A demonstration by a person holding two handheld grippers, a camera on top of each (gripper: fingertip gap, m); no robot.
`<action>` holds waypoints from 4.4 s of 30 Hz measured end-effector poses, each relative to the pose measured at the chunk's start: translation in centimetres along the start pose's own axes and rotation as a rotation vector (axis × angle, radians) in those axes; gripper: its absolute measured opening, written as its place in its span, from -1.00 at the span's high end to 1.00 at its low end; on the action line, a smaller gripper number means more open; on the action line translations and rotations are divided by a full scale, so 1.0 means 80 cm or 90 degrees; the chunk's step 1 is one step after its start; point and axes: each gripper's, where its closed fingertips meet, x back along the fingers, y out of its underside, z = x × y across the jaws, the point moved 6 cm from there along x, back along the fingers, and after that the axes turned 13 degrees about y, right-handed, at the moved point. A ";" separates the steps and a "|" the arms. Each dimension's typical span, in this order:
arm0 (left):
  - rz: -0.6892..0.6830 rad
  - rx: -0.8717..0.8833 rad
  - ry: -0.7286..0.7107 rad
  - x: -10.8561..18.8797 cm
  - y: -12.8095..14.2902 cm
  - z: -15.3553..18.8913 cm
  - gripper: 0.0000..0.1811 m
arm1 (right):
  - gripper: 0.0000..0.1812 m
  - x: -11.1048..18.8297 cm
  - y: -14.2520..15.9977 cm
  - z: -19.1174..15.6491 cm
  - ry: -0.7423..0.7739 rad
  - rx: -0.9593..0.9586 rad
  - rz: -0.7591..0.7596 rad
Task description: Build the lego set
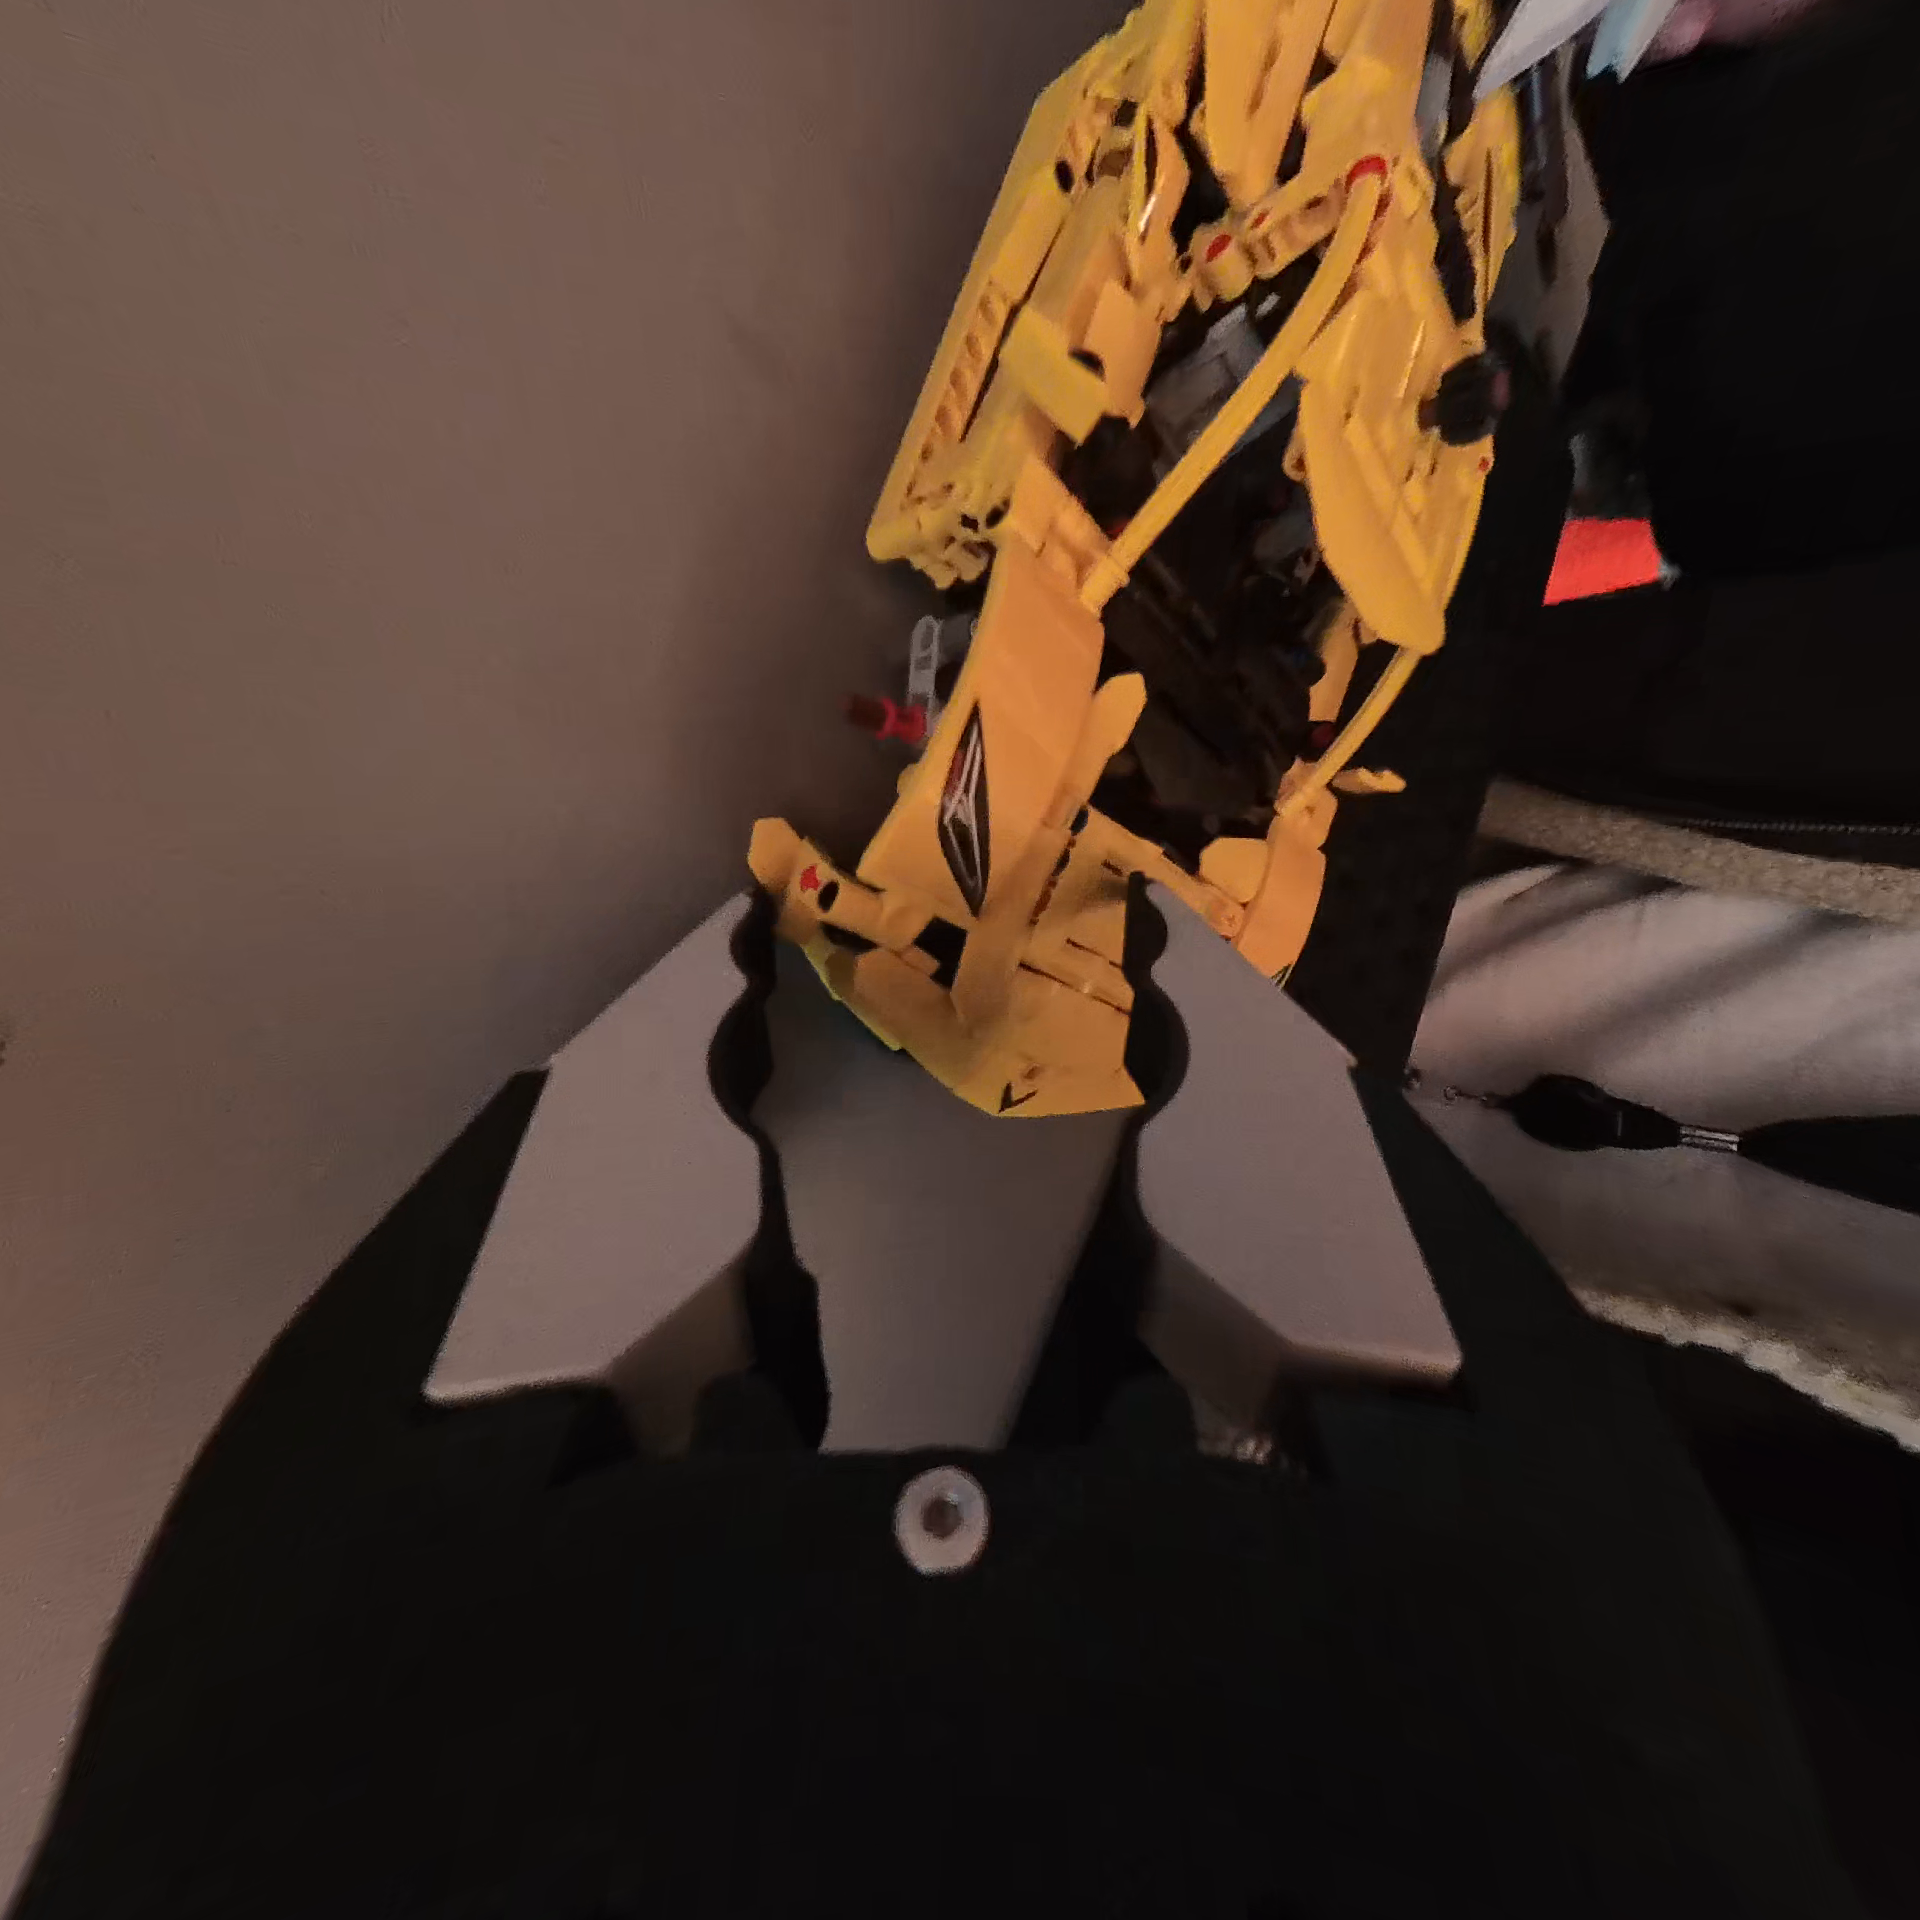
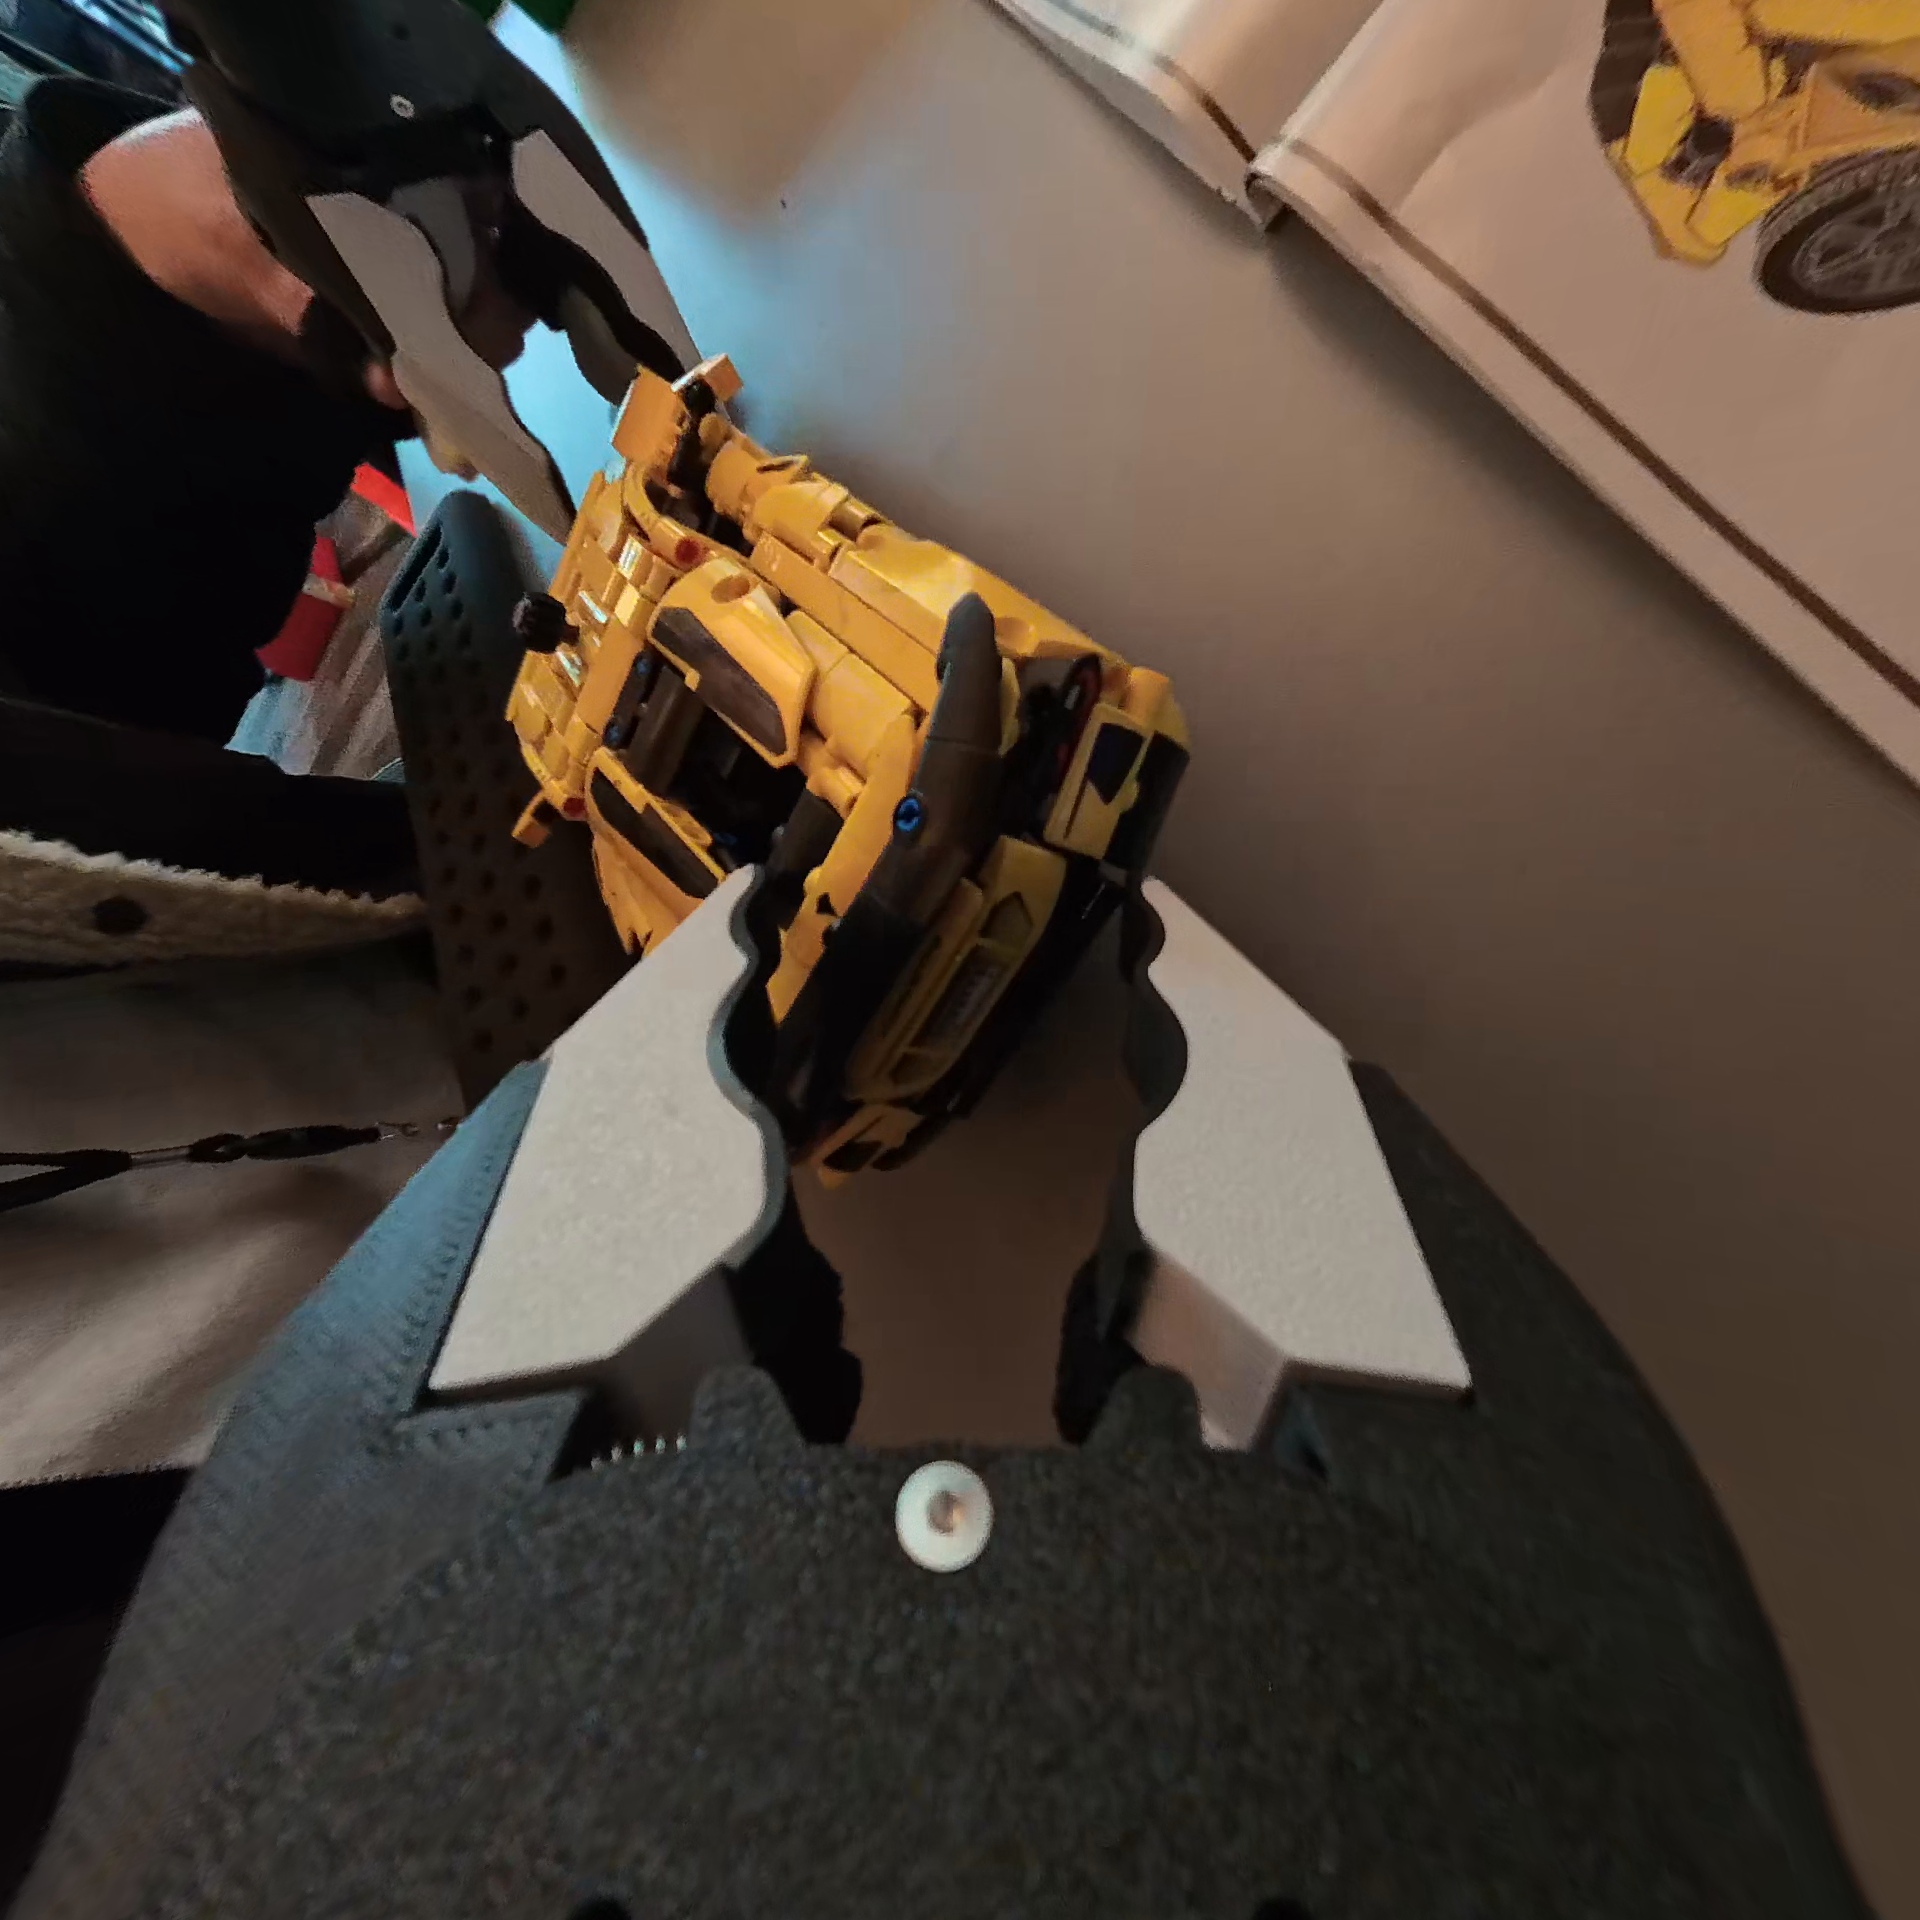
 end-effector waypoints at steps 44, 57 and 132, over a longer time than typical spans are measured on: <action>0.212 -0.448 -0.366 -0.040 0.016 0.124 0.34 | 0.26 0.073 0.107 -0.073 0.422 0.277 0.341; 0.268 -0.390 -0.289 -0.026 0.037 0.123 0.34 | 0.34 0.075 0.135 0.049 0.345 0.198 0.168; -0.224 -0.073 0.317 -0.156 -0.215 0.152 0.88 | 0.45 0.113 -0.001 -0.044 -0.187 0.418 0.202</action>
